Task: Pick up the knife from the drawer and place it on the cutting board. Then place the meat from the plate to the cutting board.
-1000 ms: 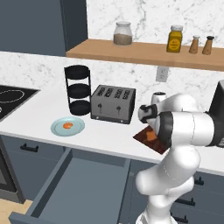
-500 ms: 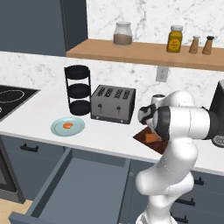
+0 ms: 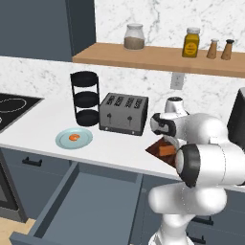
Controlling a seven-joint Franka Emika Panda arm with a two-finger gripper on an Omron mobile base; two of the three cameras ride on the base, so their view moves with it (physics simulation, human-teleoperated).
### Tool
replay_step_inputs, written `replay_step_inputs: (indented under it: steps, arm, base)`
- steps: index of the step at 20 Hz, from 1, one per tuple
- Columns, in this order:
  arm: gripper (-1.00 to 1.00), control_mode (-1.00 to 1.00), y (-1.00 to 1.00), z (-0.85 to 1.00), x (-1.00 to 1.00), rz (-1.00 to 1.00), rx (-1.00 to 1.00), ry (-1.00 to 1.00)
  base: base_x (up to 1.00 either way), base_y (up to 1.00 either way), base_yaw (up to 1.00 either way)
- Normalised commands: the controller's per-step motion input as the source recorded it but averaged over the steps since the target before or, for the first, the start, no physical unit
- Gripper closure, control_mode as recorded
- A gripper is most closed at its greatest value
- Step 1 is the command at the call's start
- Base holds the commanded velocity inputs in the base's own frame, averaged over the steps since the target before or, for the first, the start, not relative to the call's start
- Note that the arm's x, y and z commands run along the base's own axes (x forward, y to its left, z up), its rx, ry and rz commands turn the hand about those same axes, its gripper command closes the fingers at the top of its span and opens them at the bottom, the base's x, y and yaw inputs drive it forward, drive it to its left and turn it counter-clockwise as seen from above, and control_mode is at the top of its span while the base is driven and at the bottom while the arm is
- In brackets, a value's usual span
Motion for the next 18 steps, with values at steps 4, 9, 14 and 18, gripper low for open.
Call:
replay_step_inputs:
  steps: [4, 9, 14, 18]
  arm:
    - [-1.00, -1.00, 0.74, 0.52, -0.43, 0.00, -0.04, -0.03]
    - [-1.00, -1.00, 0.86, 0.60, -0.25, 0.14, 0.00, 0.01]
    - [-1.00, -1.00, 0.98, 0.22, -0.10, 0.39, -0.02, 0.00]
    - [-1.00, -1.00, 0.83, 0.02, -0.04, 0.51, -0.01, 0.00]
  base:
    - [0.00, 0.00, 0.00]
    - [0.00, 0.00, 0.00]
    - [0.00, 0.00, 0.00]
    - [0.00, 0.00, 0.00]
